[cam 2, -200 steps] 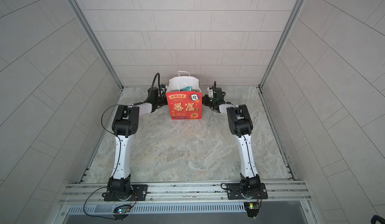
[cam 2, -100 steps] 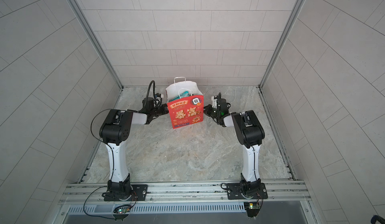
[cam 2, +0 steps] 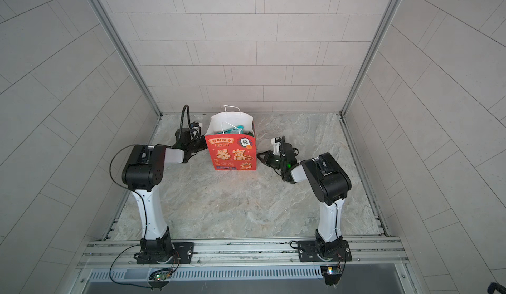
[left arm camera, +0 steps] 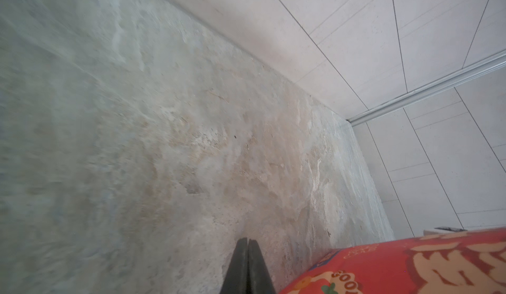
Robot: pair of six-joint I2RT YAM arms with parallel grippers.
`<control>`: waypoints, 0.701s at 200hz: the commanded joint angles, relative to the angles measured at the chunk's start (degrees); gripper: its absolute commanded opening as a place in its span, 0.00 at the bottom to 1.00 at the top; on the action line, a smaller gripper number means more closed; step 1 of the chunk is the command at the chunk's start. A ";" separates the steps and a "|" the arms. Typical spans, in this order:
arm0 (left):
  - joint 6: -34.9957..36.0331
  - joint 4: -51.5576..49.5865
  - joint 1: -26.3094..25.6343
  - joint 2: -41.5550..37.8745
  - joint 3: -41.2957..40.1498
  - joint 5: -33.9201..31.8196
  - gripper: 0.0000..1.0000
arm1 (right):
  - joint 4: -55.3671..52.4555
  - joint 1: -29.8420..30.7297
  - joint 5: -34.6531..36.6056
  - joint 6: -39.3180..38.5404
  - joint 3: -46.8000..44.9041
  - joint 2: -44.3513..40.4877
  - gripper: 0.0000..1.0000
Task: Take the snacks out of the paper bag
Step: Move the paper bag to the center of the table, then pick up the snack from the paper bag.
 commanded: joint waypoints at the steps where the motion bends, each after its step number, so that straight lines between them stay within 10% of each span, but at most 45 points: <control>1: 4.99 -4.28 -0.38 -8.30 0.49 -1.05 0.07 | 0.04 -1.80 0.47 0.42 -0.15 -3.95 0.00; 64: 12.99 -20.53 -0.29 -24.41 2.63 -5.18 0.09 | -28.89 -6.39 7.44 -10.65 4.88 -20.38 0.02; 87: 18.54 -33.37 -0.34 -28.30 13.98 -4.80 0.23 | -49.21 -6.17 13.54 -23.67 11.50 -27.71 0.24; 101: 23.11 -39.49 -0.35 -27.76 21.00 0.12 0.42 | -49.57 -6.69 14.62 -26.65 10.88 -31.49 0.35; 140: 38.61 -61.16 -1.56 -19.12 39.99 11.30 0.58 | -51.63 -5.89 14.35 -30.62 9.15 -38.88 0.47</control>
